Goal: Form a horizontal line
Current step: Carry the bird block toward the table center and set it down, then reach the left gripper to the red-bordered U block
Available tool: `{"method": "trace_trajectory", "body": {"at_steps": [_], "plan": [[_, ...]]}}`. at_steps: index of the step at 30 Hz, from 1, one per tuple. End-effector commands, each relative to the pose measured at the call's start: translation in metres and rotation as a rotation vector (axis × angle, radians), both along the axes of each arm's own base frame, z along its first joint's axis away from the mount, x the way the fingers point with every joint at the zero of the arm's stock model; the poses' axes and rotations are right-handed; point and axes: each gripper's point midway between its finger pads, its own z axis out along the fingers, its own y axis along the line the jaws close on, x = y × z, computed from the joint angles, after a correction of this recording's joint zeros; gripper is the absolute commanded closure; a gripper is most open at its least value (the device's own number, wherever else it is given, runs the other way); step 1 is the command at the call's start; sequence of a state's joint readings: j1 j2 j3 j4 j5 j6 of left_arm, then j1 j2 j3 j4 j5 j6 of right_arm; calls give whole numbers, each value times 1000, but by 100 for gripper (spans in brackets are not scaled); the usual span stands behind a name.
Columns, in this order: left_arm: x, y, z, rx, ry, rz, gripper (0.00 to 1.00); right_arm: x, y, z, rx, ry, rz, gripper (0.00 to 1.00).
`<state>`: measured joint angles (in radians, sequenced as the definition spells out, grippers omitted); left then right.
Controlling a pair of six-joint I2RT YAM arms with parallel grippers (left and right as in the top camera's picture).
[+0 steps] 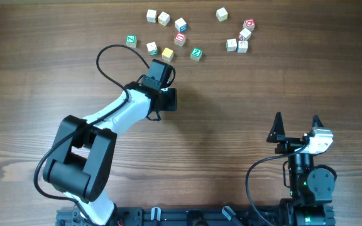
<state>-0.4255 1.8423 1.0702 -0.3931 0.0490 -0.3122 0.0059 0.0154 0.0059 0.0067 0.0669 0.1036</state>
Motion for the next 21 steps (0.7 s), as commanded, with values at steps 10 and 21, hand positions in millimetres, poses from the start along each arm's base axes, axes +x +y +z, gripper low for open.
{"method": "trace_trajectory", "body": {"at_steps": [10, 21], "plan": [[19, -4, 19, 8, -74, -4, 28, 0, 4, 2, 4, -8, 22, 0], [121, 15, 276, 53, -568, 95, 21, 0, 4, 2, 4, -8, 22, 0]]}}
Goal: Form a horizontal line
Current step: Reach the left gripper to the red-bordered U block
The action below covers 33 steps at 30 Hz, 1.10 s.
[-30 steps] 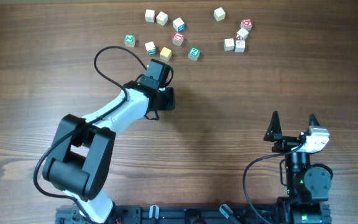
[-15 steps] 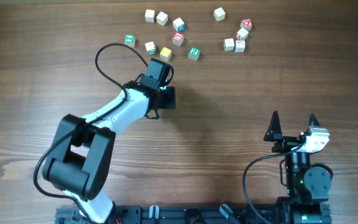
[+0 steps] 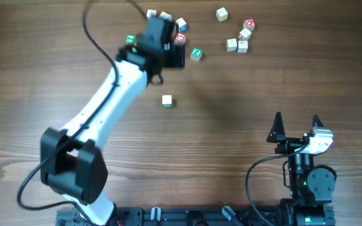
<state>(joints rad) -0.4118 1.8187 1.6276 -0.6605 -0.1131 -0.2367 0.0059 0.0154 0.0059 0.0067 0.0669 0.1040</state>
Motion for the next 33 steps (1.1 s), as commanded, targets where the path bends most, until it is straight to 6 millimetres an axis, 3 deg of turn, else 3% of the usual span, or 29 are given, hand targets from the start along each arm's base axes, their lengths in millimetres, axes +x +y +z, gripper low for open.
{"method": "trace_trajectory", "body": {"at_steps": [1, 3, 6, 9, 11, 18, 21, 24, 28, 33], "plan": [[27, 25, 113, -3, -256, 66, 20, 0, 4, 2, 3, -8, 22, 0], [35, 38, 148, -29, -331, 97, 18, 0, 4, 2, 3, -8, 22, 0], [46, 62, 170, -45, -393, 148, 11, 0, 4, 2, 4, -8, 22, 0], [59, 79, 166, -48, -402, 181, 3, 0, 4, 2, 4, -8, 22, 0], [69, 80, 157, -58, -397, 176, 2, 0, 4, 2, 4, -8, 22, 0], [106, 48, 141, -137, -403, 81, 5, 0, 4, 2, 4, -8, 22, 0], [127, 31, 110, -167, -334, 40, 7, 0, 4, 2, 3, -8, 22, 0], [141, 11, 52, -151, -225, -6, 8, 0, 4, 2, 3, -8, 22, 0], [143, -9, -24, -53, -106, -93, 9, 0, 4, 2, 3, -8, 22, 0], [140, -26, -86, 23, -24, -176, 10, 0, 4, 2, 4, -8, 22, 0]]}}
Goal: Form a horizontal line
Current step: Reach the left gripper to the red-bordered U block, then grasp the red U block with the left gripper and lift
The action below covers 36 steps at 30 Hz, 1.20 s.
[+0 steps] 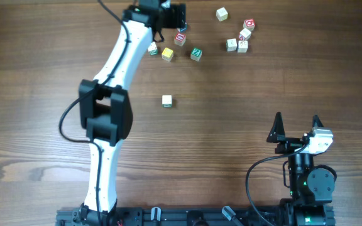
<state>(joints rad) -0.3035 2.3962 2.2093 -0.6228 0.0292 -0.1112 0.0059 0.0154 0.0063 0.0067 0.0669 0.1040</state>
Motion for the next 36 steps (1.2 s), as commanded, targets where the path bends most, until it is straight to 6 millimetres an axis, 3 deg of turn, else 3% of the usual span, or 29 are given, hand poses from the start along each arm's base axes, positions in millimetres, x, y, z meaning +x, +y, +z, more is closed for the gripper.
{"method": "trace_trajectory", "body": {"at_steps": [1, 4, 8, 13, 17, 26, 29, 36], "plan": [[-2, -17, -30, 85, 10, -131, 10, 0, 4, 1, 4, -7, 22, 0], [-7, -27, -63, 149, 41, -206, 11, 0, 4, 1, 3, -7, 22, 0], [-12, -24, -106, 180, 106, -206, 11, 0, 4, 1, 3, -7, 22, 0], [-13, -24, -131, 188, 131, -211, 10, 0, 4, 1, 3, -7, 22, 0], [-7, -25, -131, 182, 109, -209, 14, 0, 4, 1, 4, -7, 22, 0], [-5, -26, -129, 179, 94, -208, 45, 0, 4, 1, 3, -7, 22, 0], [-4, -27, -124, 177, 88, -207, 67, 0, 4, 1, 3, -7, 22, 0], [-6, -26, -69, 160, 42, -197, 69, 0, 4, 2, 3, -8, 22, 0]]}}
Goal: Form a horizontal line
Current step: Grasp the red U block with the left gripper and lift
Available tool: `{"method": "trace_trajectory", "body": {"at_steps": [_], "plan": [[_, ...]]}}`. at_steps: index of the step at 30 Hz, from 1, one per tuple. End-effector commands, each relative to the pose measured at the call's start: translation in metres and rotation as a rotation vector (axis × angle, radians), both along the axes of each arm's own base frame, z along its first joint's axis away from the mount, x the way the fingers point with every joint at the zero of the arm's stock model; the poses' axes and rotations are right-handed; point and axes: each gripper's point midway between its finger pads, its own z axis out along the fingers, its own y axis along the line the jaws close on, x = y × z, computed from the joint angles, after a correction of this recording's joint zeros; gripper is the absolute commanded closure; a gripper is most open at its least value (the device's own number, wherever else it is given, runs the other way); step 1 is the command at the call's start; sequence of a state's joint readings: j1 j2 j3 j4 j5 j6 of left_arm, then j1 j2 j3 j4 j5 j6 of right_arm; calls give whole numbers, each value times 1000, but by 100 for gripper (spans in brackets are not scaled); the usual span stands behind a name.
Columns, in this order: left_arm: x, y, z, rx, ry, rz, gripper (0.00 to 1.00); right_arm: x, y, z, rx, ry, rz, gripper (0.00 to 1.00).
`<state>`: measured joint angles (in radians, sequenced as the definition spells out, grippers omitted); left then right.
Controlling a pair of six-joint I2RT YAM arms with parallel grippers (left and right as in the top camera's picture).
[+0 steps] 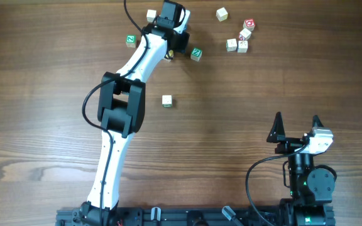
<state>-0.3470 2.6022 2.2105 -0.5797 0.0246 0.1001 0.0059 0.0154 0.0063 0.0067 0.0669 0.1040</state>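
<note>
One small white block [167, 100] lies alone on the wooden table [263, 88], left of centre. Other letter blocks are scattered along the far edge: a white one [151, 14], a green one [131, 40], a green Z block [196, 54], and a group at the far right [242, 45]. My left gripper [180, 41] reaches down into the far cluster, covering some blocks; its jaws are hidden from above. Near the front right, my right gripper [296, 124] stands open and empty.
Another white block [222, 14] lies at the far edge. The left arm [121, 110] stretches diagonally from the front edge to the far cluster. A black cable loops beside the right arm's base [307, 182].
My left gripper has come back a little from the far edge, from over the topmost blocks to over the red block's spot. The arm has swung slightly right. The lone block and right arm are unchanged.
My left gripper was first low at the table's middle left. Then it was up by the far cluster, and a white block lay where it had been. After that it reached the far edge, and now it sits over the cluster's middle.
</note>
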Motion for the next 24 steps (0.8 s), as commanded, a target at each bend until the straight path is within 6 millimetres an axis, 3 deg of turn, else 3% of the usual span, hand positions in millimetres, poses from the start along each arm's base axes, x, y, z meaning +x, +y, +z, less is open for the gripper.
{"method": "trace_trajectory", "body": {"at_steps": [1, 10, 15, 20, 24], "plan": [[1, 0, 61, -25, -61, 3, 69, 0, 4, 1, 3, -7, 22, 0], [-47, 15, 180, -97, -56, 91, 73, 0, 4, 1, 4, -7, 22, 0], [-93, 31, 237, -156, -14, 186, 72, 0, 4, 1, 4, -7, 22, 0], [-133, 41, 265, -176, 39, 239, 72, 0, 4, 1, 3, -7, 22, 0], [-165, 47, 261, -124, 116, 345, 75, 0, 4, 1, 3, -7, 22, 0]]}}
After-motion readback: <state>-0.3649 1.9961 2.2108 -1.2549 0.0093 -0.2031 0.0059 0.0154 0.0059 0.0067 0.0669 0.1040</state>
